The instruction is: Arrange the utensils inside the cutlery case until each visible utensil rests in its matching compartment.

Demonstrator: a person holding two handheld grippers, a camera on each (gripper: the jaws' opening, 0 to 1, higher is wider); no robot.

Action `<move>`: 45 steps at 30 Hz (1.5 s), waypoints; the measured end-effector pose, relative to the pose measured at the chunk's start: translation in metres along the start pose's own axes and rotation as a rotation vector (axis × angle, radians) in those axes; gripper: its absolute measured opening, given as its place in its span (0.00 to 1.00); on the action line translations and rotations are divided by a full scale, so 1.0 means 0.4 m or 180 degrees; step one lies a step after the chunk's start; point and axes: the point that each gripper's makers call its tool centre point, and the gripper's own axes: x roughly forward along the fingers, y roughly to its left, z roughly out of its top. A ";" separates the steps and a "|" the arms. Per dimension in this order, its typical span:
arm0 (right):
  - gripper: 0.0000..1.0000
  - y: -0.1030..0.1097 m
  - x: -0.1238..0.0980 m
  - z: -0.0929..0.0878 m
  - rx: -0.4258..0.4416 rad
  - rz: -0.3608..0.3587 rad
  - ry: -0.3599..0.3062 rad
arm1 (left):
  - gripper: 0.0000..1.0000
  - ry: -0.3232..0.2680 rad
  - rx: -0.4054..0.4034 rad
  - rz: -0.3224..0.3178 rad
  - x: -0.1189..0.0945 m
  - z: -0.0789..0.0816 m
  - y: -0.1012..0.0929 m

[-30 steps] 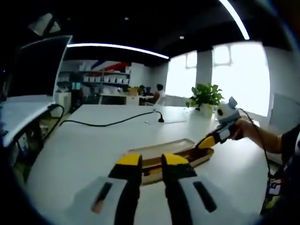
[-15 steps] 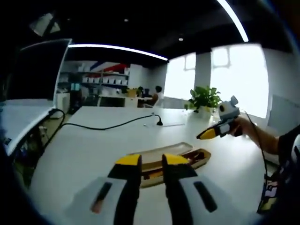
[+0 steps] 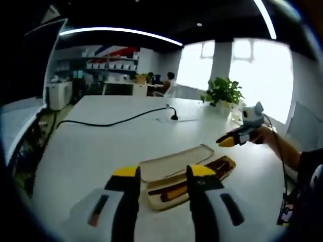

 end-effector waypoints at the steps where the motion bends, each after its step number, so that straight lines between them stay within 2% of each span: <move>1: 0.17 -0.008 0.002 -0.002 0.0002 -0.0024 0.0017 | 0.39 0.0077 -0.0007 -0.0026 0.011 -0.003 0.001; 2: 0.17 -0.014 0.003 -0.004 0.0003 -0.0048 0.0027 | 0.43 0.0227 -0.0008 -0.0103 0.028 -0.014 -0.007; 4: 0.17 -0.030 0.006 -0.007 -0.0007 -0.0107 0.0049 | 0.59 0.0334 -0.0131 -0.0152 0.058 -0.025 -0.023; 5: 0.17 -0.037 0.008 -0.007 -0.0012 -0.0125 0.0058 | 0.63 0.0363 -0.0177 -0.0151 0.063 -0.028 -0.025; 9: 0.17 -0.050 0.016 -0.009 0.0004 -0.0149 0.0075 | 0.66 0.0729 -0.0388 -0.0268 0.108 -0.064 -0.042; 11: 0.19 -0.063 0.020 -0.011 0.0055 -0.0237 0.0111 | 0.74 0.0932 -0.0576 -0.0160 0.123 -0.085 -0.033; 12: 0.20 -0.067 0.022 -0.009 0.0046 -0.0254 0.0119 | 0.78 0.1021 -0.0563 -0.0155 0.132 -0.093 -0.031; 17: 0.20 -0.069 0.032 0.004 0.0016 -0.0246 0.0151 | 0.75 0.1162 -0.0749 -0.0191 0.155 -0.094 -0.024; 20: 0.20 -0.050 0.045 0.003 0.0015 -0.0147 0.0216 | 0.74 0.1226 -0.0830 -0.0191 0.165 -0.093 -0.009; 23: 0.18 -0.049 0.053 0.005 0.0023 -0.0136 0.0229 | 0.72 0.1241 -0.0904 -0.0179 0.163 -0.105 -0.020; 25: 0.17 -0.061 0.056 -0.005 0.0006 -0.0195 0.0313 | 0.70 0.1265 -0.0914 -0.0178 0.163 -0.112 -0.021; 28: 0.15 -0.054 0.059 -0.015 0.0057 -0.0156 0.0345 | 0.65 0.1278 -0.0959 -0.0222 0.163 -0.124 -0.033; 29: 0.12 -0.051 0.060 -0.020 0.0066 -0.0142 0.0373 | 0.64 0.1254 -0.1081 -0.0261 0.164 -0.128 -0.046; 31: 0.08 -0.057 0.057 -0.034 -0.0093 -0.0200 0.0476 | 0.60 0.1281 -0.1045 -0.0257 0.158 -0.142 -0.056; 34: 0.07 -0.047 0.057 -0.043 -0.0069 -0.0264 0.0602 | 0.59 0.1232 -0.1080 -0.0276 0.165 -0.133 -0.037; 37: 0.07 -0.046 0.059 -0.047 -0.0047 -0.0344 0.0630 | 0.53 0.1098 -0.1398 -0.0251 0.173 -0.125 -0.020; 40: 0.07 -0.051 0.060 -0.047 -0.0031 -0.0329 0.0582 | 0.49 0.1042 -0.1298 -0.0359 0.172 -0.124 -0.001; 42: 0.06 -0.054 0.062 -0.042 0.0024 -0.0287 0.0472 | 0.48 0.0997 -0.1474 -0.0421 0.169 -0.115 0.003; 44: 0.06 -0.061 0.064 -0.034 0.0125 -0.0254 0.0353 | 0.46 0.0821 -0.1655 -0.0468 0.173 -0.087 0.016; 45: 0.06 -0.065 0.064 -0.031 0.0156 -0.0242 0.0299 | 0.40 0.0755 -0.1722 -0.0471 0.173 -0.076 0.021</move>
